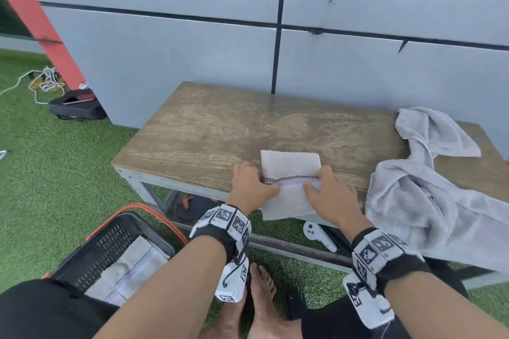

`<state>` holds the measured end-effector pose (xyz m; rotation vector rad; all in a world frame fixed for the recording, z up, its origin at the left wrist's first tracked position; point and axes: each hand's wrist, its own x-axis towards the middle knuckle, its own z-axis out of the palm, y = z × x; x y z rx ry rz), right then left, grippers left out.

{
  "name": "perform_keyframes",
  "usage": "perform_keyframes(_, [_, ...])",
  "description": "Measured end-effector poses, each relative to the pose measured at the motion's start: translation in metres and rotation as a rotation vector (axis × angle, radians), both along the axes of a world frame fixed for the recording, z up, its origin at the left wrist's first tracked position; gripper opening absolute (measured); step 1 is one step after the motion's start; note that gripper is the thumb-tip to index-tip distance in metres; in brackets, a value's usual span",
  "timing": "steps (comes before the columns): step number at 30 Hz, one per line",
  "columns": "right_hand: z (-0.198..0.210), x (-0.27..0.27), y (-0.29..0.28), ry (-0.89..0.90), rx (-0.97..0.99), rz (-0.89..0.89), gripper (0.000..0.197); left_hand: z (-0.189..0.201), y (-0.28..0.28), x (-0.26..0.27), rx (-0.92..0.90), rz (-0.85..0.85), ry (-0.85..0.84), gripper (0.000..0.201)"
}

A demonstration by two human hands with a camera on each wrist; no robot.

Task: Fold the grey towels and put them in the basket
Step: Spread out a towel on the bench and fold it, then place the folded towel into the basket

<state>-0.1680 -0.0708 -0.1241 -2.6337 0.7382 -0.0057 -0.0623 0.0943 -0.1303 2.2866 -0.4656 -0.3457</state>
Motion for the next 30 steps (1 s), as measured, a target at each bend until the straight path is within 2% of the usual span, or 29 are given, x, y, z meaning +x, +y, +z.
perform_keyframes(3, [0.002, 0.003, 0.004, 0.017, 0.077, -0.052, 0.045, 0.015, 0.009, -0.005, -0.139, -0.053, 0.140, 0.023])
perform_keyframes(7, [0.003, 0.014, 0.019, -0.046, 0.219, -0.030, 0.064, 0.041, 0.029, -0.013, -0.329, -0.046, 0.284, 0.026])
perform_keyframes(12, [0.020, 0.029, 0.052, -0.146, 0.486, 0.072, 0.040, 0.067, 0.061, -0.018, -0.481, 0.057, 0.333, 0.041])
perform_keyframes(14, [0.030, 0.034, 0.070, -0.204, 0.629, 0.060, 0.027, 0.075, 0.079, -0.020, -0.546, 0.155, 0.371, 0.034])
perform_keyframes(18, [0.036, 0.050, 0.099, -0.243, 0.820, 0.081, 0.024, 0.082, 0.114, -0.018, -0.632, 0.314, 0.426, 0.009])
perform_keyframes(20, [0.035, 0.057, 0.115, -0.229, 0.843, 0.123, 0.024, 0.079, 0.132, -0.014, -0.653, 0.370, 0.434, 0.020])
perform_keyframes(23, [0.033, 0.069, 0.142, -0.239, 0.843, 0.197, 0.026, 0.064, 0.162, -0.008, -0.648, 0.492, 0.415, 0.018])
perform_keyframes(26, [0.025, 0.078, 0.170, -0.225, 0.840, 0.304, 0.033, 0.042, 0.194, -0.004, -0.593, 0.603, 0.388, 0.026])
perform_keyframes(30, [0.008, 0.089, 0.207, -0.146, 0.803, 0.422, 0.042, 0.016, 0.235, -0.006, -0.538, 0.739, 0.422, 0.006])
